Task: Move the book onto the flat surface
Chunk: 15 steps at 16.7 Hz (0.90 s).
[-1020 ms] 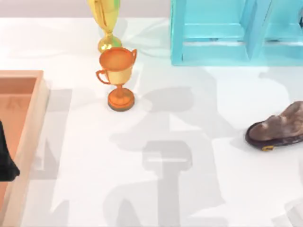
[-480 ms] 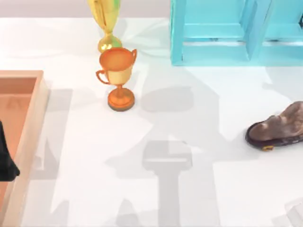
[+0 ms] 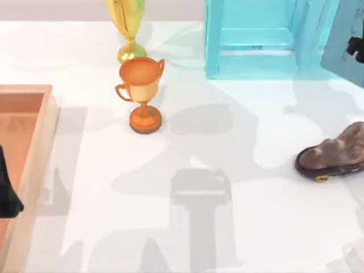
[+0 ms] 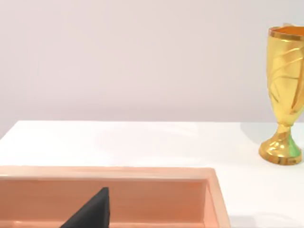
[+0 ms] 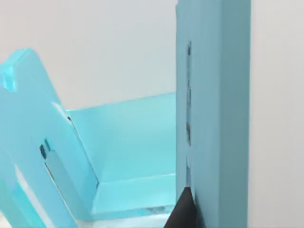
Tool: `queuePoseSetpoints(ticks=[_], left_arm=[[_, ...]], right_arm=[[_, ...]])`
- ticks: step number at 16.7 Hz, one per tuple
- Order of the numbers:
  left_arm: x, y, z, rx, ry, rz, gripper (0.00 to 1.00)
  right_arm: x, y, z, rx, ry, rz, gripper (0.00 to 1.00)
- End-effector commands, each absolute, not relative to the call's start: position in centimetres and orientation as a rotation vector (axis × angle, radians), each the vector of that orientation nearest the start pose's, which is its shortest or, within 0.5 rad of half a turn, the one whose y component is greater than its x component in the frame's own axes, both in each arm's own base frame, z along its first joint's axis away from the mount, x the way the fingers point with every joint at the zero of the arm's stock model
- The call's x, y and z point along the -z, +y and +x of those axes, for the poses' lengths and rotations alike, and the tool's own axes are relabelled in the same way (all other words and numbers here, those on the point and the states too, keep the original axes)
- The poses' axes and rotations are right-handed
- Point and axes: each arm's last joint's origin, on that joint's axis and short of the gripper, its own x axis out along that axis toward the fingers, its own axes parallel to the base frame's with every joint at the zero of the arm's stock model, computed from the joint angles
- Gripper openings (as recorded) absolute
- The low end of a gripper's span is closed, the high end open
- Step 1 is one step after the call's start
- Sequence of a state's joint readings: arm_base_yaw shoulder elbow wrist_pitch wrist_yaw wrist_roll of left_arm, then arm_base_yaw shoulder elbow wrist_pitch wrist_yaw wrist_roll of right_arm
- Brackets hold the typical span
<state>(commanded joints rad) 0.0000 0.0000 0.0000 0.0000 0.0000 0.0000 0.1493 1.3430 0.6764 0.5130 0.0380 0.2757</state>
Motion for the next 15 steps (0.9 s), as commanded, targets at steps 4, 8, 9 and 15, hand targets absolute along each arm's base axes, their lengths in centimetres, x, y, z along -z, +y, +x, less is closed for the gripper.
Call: queuePoseSetpoints(ticks=[4, 8, 9, 15], left_arm=[[-16.0, -0.1, 10.6, 0.000, 0.000, 0.000, 1.00], [-16.0, -0.1, 10.6, 0.000, 0.000, 0.000, 1.00], [-16.0, -0.1, 10.6, 0.000, 0.000, 0.000, 1.00], [-16.0, -0.1, 10.6, 0.000, 0.000, 0.000, 1.00]], right_arm=[[-20.0, 13.5, 27.7, -0.250, 0.295, -0.017, 0.00], [-16.7, 22.7, 22.2, -0.430, 0.317, -0.386, 0.00], [-16.1, 24.6, 20.4, -0.471, 0.301, -0.488, 0.00], [-13.7, 30.8, 10.4, -0.579, 0.108, -1.066, 0.00]])
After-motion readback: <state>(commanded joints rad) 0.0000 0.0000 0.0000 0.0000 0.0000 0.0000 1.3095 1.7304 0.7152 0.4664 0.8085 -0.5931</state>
